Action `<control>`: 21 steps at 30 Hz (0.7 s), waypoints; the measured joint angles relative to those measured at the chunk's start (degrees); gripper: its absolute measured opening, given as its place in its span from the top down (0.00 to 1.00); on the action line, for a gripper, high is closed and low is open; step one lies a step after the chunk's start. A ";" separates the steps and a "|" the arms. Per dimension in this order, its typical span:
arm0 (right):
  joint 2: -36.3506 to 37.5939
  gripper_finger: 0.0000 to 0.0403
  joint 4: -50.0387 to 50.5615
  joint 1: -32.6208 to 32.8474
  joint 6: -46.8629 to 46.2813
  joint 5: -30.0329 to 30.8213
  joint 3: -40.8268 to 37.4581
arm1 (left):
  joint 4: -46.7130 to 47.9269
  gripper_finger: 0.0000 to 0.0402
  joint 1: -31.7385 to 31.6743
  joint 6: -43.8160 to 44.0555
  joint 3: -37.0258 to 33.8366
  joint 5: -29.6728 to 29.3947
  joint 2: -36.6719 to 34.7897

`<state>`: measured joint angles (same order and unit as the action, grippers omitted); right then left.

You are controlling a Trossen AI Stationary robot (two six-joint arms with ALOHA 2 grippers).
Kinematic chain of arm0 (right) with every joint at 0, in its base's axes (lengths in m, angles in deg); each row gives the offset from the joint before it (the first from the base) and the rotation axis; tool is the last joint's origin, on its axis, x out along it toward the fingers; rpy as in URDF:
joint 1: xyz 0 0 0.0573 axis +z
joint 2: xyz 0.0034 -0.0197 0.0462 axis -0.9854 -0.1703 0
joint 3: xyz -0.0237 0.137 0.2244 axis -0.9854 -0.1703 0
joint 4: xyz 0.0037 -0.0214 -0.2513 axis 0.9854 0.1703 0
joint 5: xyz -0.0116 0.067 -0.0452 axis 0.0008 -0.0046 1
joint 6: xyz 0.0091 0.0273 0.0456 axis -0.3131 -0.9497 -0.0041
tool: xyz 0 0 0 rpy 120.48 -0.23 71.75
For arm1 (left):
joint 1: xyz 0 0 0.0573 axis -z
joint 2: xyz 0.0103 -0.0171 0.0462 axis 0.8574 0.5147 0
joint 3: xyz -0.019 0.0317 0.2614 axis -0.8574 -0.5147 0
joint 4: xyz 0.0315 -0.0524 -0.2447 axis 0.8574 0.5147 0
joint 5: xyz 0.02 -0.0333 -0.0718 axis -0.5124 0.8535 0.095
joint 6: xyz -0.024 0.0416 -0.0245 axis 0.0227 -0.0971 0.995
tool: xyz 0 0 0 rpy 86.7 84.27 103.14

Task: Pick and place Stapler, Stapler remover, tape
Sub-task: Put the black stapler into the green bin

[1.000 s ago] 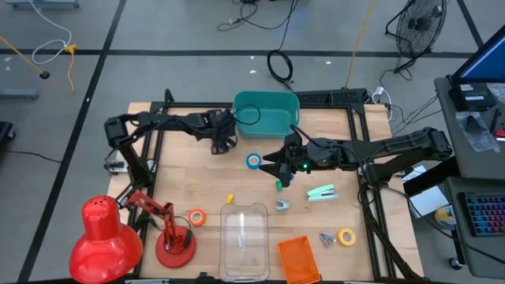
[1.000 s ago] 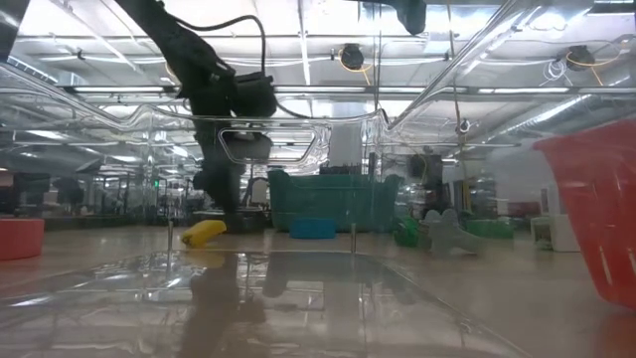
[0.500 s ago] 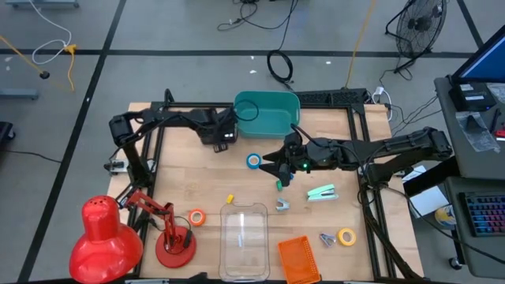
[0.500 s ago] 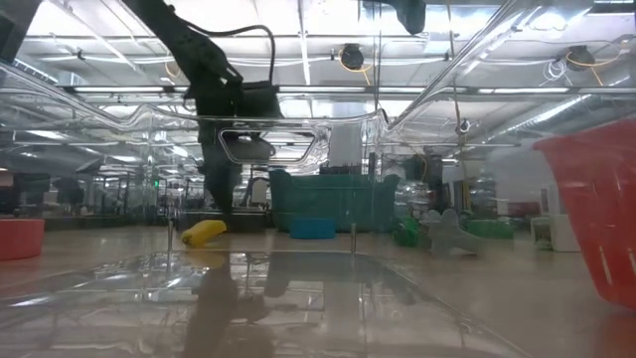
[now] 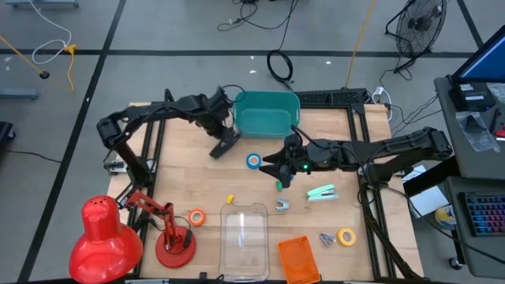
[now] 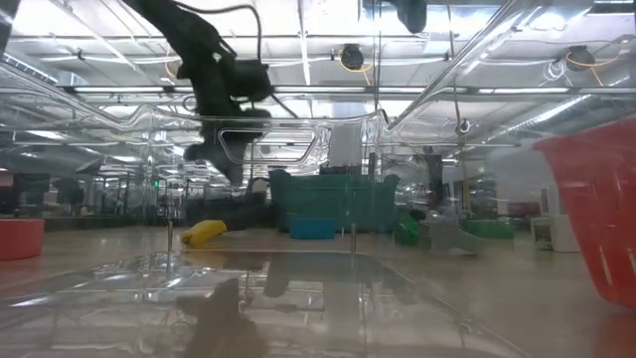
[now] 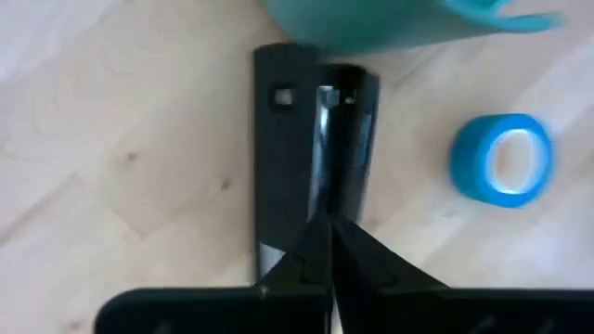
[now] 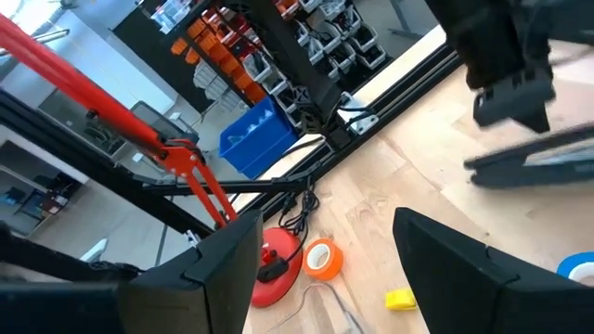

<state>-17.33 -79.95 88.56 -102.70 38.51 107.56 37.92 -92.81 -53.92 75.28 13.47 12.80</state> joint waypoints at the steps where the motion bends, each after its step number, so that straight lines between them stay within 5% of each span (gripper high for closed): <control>1: 0.00 0.41 0.00 0.15 -0.18 0.00 0.00 | 0.50 0.99 -0.23 0.48 0.00 0.16 -1.17; 8: 0.00 0.41 0.01 1.15 -0.86 0.00 0.00 | 4.80 0.99 -1.52 -0.85 0.02 -4.56 -8.06; 15: 0.00 0.41 0.02 1.53 -1.27 -0.04 0.00 | 6.82 0.95 2.57 -5.08 0.02 -0.74 -8.52; 21: 0.00 0.41 0.02 2.17 -1.27 -0.05 0.00 | 0.65 0.99 8.16 -5.61 -2.16 -9.28 -5.54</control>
<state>-17.33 -79.92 90.73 -103.98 38.46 107.56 38.57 -84.65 -59.53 73.12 4.19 7.26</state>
